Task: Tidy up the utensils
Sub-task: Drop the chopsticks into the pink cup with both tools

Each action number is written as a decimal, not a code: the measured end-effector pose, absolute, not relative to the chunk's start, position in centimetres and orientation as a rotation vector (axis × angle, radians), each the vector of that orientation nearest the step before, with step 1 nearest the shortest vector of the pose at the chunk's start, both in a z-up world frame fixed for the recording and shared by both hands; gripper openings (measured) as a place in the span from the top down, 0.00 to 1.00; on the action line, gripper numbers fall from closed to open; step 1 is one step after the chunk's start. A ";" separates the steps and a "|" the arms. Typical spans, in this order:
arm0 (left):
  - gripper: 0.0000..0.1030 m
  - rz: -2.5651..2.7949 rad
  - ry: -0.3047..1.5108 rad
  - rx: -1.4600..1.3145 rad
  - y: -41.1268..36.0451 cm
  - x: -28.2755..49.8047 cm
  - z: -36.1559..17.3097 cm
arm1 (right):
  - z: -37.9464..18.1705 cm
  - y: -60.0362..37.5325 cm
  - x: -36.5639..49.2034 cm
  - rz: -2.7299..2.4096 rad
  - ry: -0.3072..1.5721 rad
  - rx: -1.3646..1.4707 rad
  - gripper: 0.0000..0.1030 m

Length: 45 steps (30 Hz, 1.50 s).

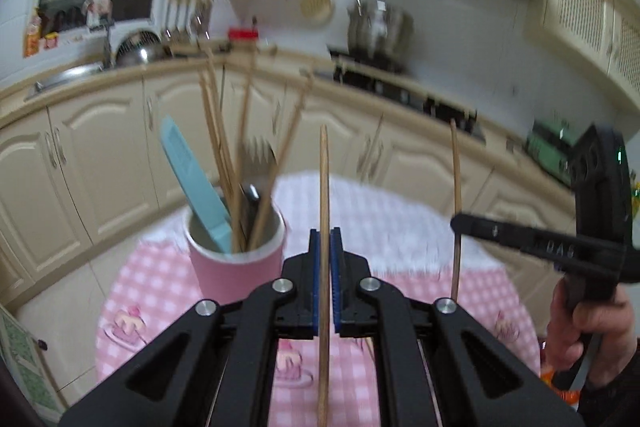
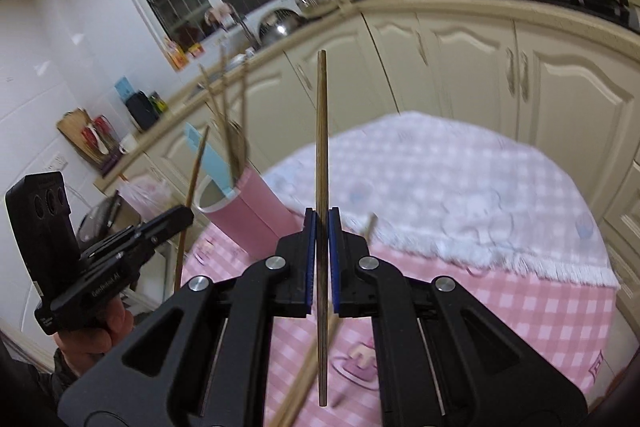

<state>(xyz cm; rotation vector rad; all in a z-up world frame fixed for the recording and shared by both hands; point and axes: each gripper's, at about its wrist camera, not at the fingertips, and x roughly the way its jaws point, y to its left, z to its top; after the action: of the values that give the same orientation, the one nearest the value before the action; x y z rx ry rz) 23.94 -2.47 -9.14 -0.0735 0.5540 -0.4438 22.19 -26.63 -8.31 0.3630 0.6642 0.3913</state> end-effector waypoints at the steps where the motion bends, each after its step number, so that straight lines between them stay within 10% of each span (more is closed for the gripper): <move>1: 0.96 -0.434 0.526 -0.090 -1.9 23.9 -8.5 | -7.8 -26.5 22.2 0.398 0.650 0.362 0.94; 21: 0.96 -0.314 0.083 -0.159 1.2 27.9 2.0 | 4.2 -19.0 28.2 0.499 0.346 0.274 0.94; 45: 0.96 -0.242 0.151 -0.200 0.8 33.6 -4.5 | -1.0 -14.9 33.3 0.475 0.430 0.253 0.93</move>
<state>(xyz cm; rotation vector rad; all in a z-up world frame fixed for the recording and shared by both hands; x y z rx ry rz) 33.60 0.84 -4.45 -0.2002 0.1512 -0.2422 33.29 -14.85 -0.98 0.2525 0.4295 0.4748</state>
